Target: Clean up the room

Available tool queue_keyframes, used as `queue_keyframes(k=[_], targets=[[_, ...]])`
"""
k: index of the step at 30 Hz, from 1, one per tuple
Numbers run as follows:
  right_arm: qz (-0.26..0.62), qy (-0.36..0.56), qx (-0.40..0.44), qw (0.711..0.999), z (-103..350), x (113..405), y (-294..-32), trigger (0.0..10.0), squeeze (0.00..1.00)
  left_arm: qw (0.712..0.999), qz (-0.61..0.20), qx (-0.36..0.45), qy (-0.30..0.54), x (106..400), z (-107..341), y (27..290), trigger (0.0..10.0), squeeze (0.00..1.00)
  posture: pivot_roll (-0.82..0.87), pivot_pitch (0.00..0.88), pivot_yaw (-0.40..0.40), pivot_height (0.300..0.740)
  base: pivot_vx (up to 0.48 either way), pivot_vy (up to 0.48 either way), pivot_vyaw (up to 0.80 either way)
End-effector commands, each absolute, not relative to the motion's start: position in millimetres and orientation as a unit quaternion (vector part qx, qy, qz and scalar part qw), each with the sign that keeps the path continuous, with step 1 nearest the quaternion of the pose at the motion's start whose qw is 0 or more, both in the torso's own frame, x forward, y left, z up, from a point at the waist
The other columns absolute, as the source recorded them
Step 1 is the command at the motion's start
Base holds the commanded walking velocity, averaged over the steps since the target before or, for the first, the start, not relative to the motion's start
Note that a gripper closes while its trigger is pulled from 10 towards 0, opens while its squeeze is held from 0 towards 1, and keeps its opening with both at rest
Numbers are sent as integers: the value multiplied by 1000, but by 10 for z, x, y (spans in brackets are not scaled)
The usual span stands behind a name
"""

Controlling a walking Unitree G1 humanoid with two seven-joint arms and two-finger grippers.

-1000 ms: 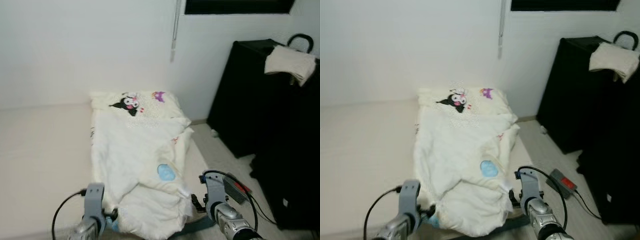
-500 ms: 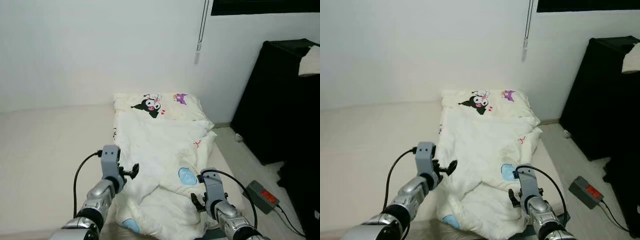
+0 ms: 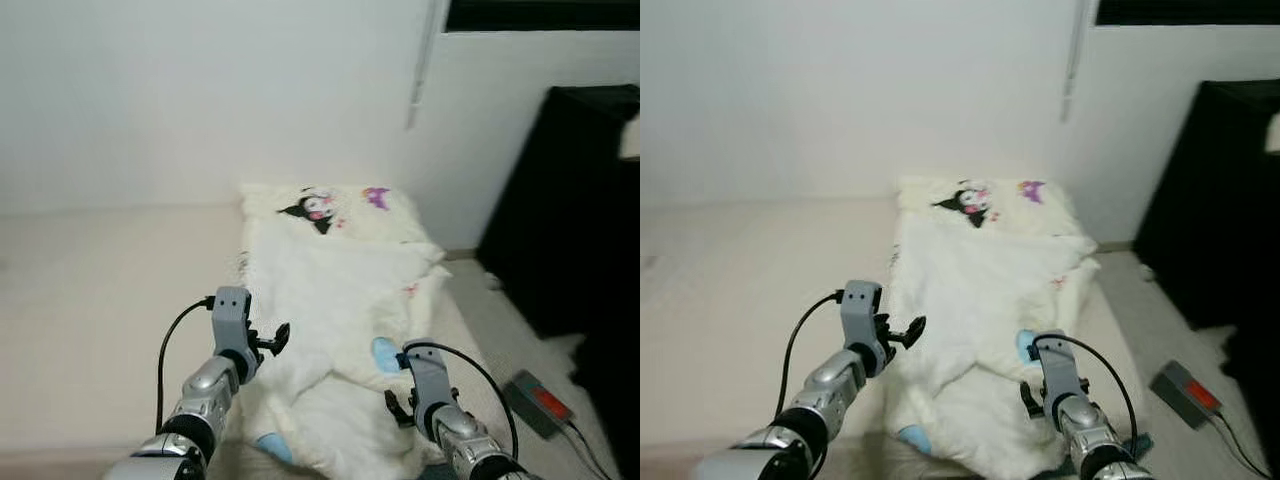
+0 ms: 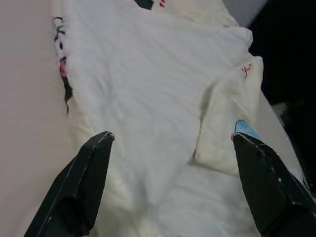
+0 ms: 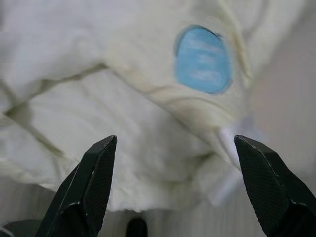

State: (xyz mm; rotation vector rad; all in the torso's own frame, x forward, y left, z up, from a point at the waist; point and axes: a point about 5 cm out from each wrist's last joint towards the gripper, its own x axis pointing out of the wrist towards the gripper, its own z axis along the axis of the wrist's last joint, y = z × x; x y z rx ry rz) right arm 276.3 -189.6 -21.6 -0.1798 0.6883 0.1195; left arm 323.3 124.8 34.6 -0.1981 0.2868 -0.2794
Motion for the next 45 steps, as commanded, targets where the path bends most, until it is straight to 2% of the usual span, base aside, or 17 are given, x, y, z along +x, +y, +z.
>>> queue_keyframes(k=[1,5,11,22,29,45], targets=[[60,336,-87,936,-225,2754,-1885,10000,0,974,-143,-97,144,3212,325,1240,10000,0,-138,0,-32,726,0,0,800],[46,345,-88,933,-240,2741,-1909,10000,0,972,-162,-75,150,3201,315,1172,10000,0,-146,0,-20,726,0,-461,0],[41,352,-88,931,-252,2730,-1924,10000,0,974,-155,-86,144,3246,364,1144,10000,0,-148,0,-15,726,0,0,0],[30,363,-91,927,-265,2716,-1948,10000,0,968,-193,-91,132,3240,394,1061,10000,0,-153,0,-16,726,0,0,0],[24,369,-93,924,-274,2707,-1964,10000,0,963,-229,-78,123,3218,412,925,10000,0,-155,0,-15,726,0,-385,0],[8,381,-84,921,-290,2685,-2005,10000,0,961,-240,-84,106,3243,472,886,10000,0,-158,0,-18,726,0,0,-670]])
